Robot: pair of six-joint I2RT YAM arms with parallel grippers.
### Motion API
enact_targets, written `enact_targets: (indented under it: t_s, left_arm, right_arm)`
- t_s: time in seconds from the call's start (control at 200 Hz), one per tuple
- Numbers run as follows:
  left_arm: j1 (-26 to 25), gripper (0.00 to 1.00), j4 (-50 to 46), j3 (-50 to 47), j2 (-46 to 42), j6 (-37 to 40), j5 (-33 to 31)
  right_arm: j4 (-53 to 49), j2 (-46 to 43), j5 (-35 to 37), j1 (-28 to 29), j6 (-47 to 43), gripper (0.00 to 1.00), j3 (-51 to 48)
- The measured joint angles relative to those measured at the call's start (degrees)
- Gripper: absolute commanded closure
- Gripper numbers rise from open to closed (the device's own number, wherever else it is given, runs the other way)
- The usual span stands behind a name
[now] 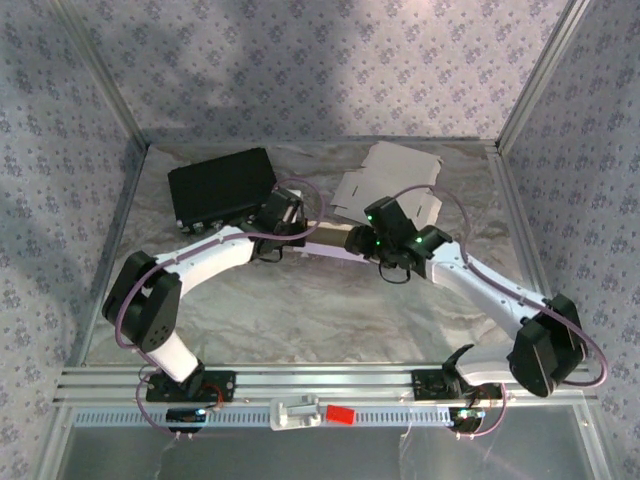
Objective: Fold the paper box
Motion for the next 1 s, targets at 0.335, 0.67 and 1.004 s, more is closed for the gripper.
enact_targets:
  t_s: [0.335,0.67,1.004]
  left_arm:
    - [-1.0,1.00,0.0,-0.2,0.0,-0.4,-0.9]
    - [-3.3,0.98,0.2,-4.9,-2.9,-2.0,-1.7]
    - [-5.6,0.74,-0.5,-13.0,-5.7,-6.9,0.0]
  right_arm:
    - [-5.3,-5.4,-0.5,-2.1,14.5,0.44,9.7]
    - [-8.6,14.6,-5.5,-12.2,8.7,0.56,25.1]
    - [-9.3,25.5,-13.1,-7.2,0.7,0.70,21.5]
